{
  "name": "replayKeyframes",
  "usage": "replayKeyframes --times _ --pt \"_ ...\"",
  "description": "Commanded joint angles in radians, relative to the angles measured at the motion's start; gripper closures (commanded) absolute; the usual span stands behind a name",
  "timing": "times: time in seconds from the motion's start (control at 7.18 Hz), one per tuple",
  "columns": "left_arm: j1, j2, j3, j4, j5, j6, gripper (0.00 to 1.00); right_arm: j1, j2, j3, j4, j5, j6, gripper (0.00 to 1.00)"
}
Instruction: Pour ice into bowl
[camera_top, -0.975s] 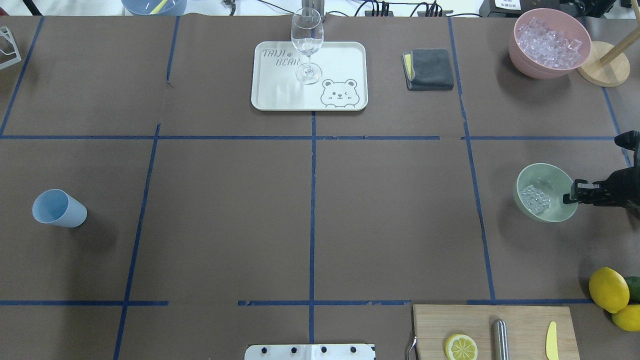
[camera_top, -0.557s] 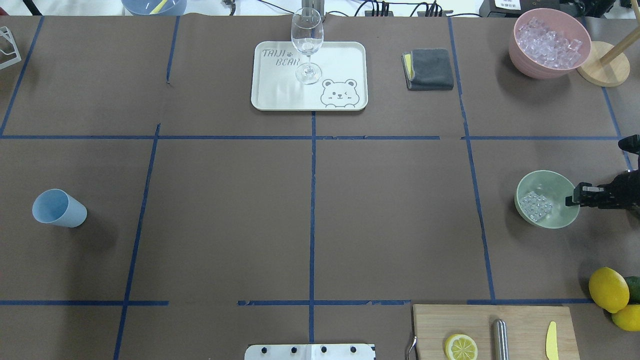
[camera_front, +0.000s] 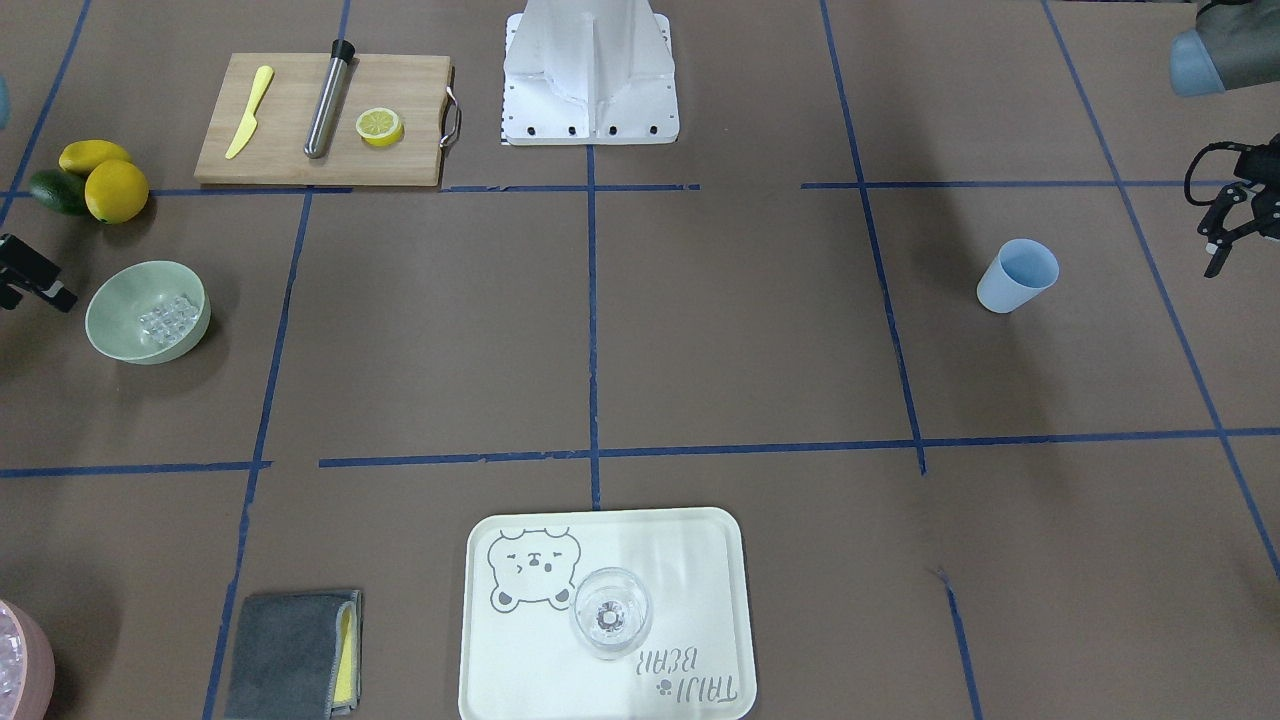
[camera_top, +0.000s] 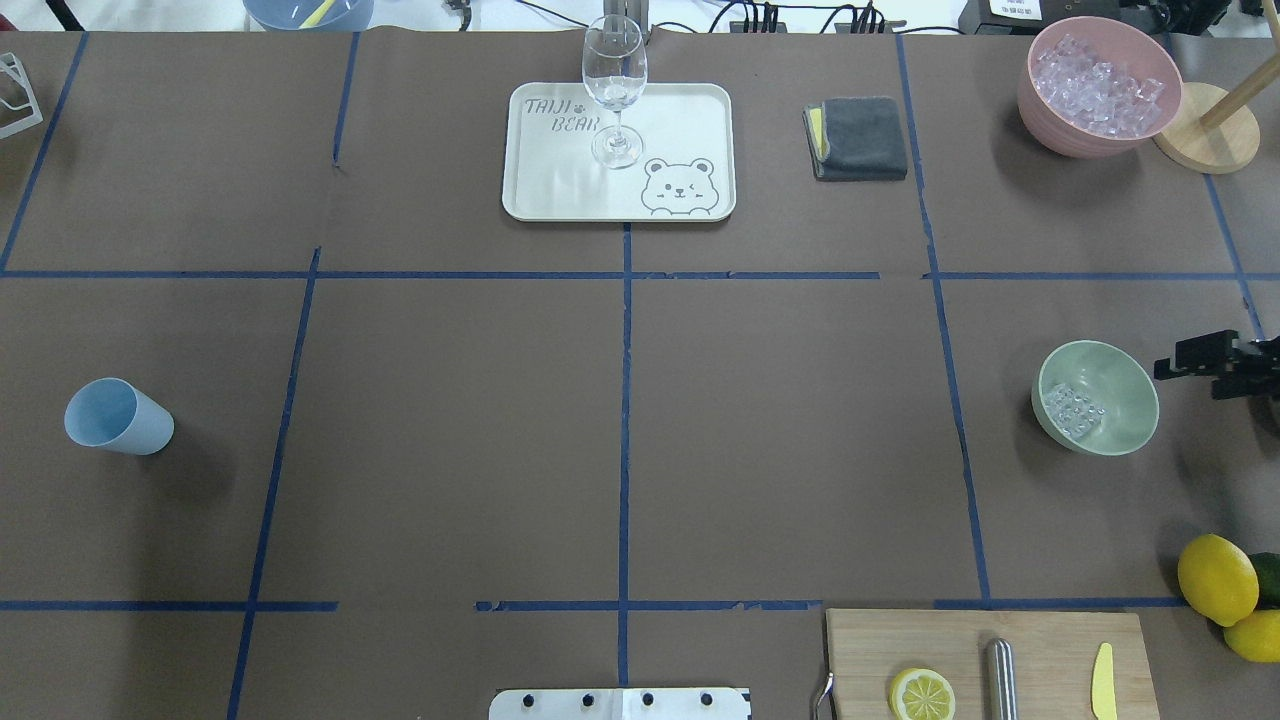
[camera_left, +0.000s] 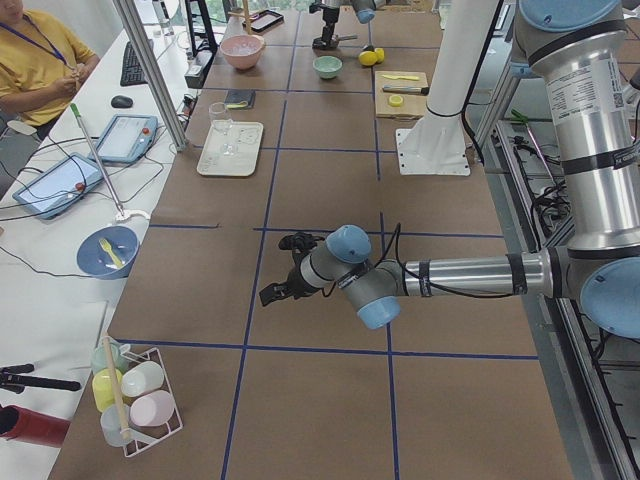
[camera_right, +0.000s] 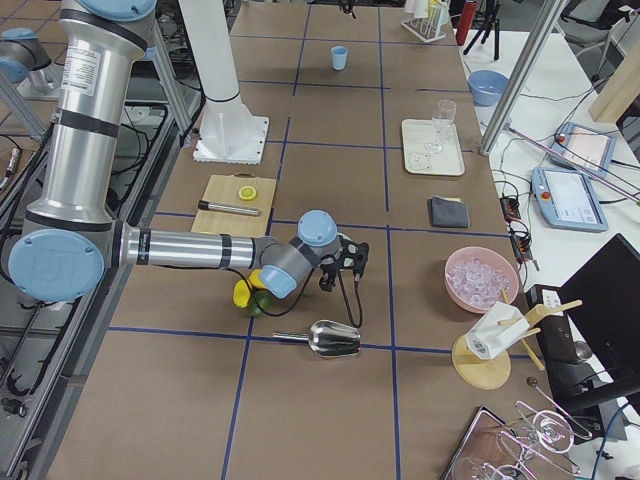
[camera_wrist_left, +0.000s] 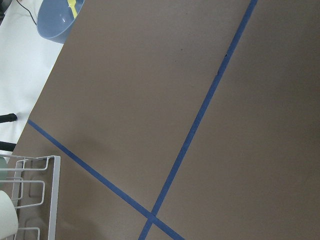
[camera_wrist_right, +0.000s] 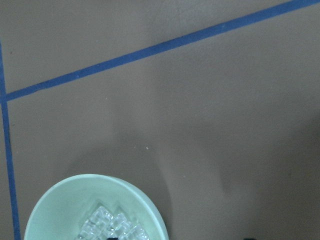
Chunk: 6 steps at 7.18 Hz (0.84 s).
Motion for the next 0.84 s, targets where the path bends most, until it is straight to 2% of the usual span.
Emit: replayKeyframes --times 0.0,0.14,0.28,0.42,0.56,0.7 --pt "-0.045 -0.045 -0.019 0.204 -0.187 -0.165 0.0 0.193 0.086 0.0 -0.299 0.018 -0.357 0.0" --pt "-0.155 -0.109 -0.02 0.369 -0.262 -0.171 0.0 0.297 0.14 -0.002 -0.498 0.035 -0.591 0.0" --pt "-0.238 -0.199 -0.021 0.605 -0.332 -0.171 0.0 0.385 0.2 0.007 -0.69 0.044 -0.799 0.0" --pt "-0.304 -0.304 -0.021 0.847 -0.35 -0.171 0.0 0.443 0.232 0.01 -0.812 0.046 -0.941 0.0" --pt "-0.32 -0.344 -0.02 0.997 -0.35 -0.19 0.0 0.461 0.232 0.009 -0.854 0.044 -1.001 0.0" --pt "-0.328 -0.334 -0.009 1.039 -0.353 -0.344 0.0 0.462 0.225 0.013 -0.858 0.044 -1.003 0.0"
